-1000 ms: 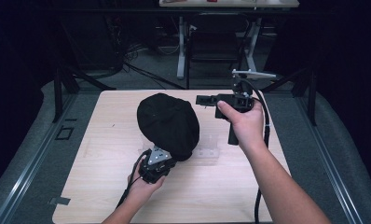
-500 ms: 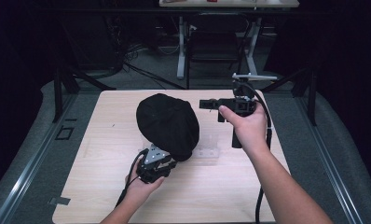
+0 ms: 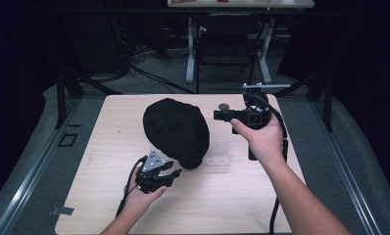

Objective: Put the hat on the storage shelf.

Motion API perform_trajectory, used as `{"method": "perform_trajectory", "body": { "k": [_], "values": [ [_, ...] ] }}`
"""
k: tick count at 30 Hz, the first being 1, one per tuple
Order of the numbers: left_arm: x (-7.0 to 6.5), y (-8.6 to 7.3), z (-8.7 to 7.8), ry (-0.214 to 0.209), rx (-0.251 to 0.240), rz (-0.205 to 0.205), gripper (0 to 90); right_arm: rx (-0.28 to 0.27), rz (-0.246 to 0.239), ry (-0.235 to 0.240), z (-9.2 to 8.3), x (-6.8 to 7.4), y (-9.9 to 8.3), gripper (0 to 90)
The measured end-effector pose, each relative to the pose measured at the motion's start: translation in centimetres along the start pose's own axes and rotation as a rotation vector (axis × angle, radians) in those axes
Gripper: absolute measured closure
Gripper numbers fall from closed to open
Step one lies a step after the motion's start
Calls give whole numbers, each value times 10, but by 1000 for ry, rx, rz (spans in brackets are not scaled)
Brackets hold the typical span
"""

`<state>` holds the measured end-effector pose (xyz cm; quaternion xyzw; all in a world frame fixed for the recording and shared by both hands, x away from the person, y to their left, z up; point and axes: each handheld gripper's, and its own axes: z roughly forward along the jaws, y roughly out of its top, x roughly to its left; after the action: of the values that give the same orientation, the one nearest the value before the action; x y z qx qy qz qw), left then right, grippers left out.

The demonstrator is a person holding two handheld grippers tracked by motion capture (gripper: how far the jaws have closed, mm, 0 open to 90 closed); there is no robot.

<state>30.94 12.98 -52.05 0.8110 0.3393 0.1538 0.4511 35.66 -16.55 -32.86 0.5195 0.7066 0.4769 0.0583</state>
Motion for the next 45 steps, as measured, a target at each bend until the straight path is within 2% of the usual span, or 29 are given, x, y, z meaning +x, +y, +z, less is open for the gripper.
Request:
{"method": "perform_trajectory", "body": {
  "k": [3, 5, 8, 11, 13, 17, 26, 27, 28, 31, 32, 34, 39, 45],
  "values": [
    [4, -1, -5, 1, 3, -5, 538, -1, -36, -23, -2, -2, -3, 595],
    [8, -2, -9, 1, 0, -31, 521, -3, -53, -40, -3, -4, -5, 579],
    [13, -5, -15, 11, -9, -49, 494, -7, -71, -61, -7, -9, -10, 554],
    [18, -8, -20, 13, -19, -49, 473, -7, -93, -90, -10, -15, -16, 502],
    [20, -10, -24, 30, -16, -39, 465, -6, -114, -116, -11, -21, -22, 457],
    [26, -16, -28, 48, 1, -51, 457, 6, -118, -141, -12, -31, -36, 432],
    [35, -26, -35, 85, 31, -71, 428, 16, -154, -212, -13, -47, -69, 399],
    [36, -27, -35, 91, 32, -71, 425, 39, -169, -235, -14, -48, -71, 396],
    [36, -28, -36, 95, 37, -73, 422, 30, -190, -253, -14, -48, -75, 394],
    [38, -31, -36, 118, 46, -75, 416, 20, -192, -260, -15, -49, -84, 386],
    [39, -33, -36, 128, 48, -77, 415, 34, -205, -284, -15, -50, -87, 384],
    [40, -35, -35, 140, 49, -84, 416, 21, -240, -319, -15, -50, -94, 379],
    [42, -40, -34, 163, 52, -94, 416, 18, -269, -377, -11, -54, -111, 378],
    [43, -45, -34, 192, 66, -104, 416, 27, -267, -426, -5, -61, -134, 389]
  ]
}}
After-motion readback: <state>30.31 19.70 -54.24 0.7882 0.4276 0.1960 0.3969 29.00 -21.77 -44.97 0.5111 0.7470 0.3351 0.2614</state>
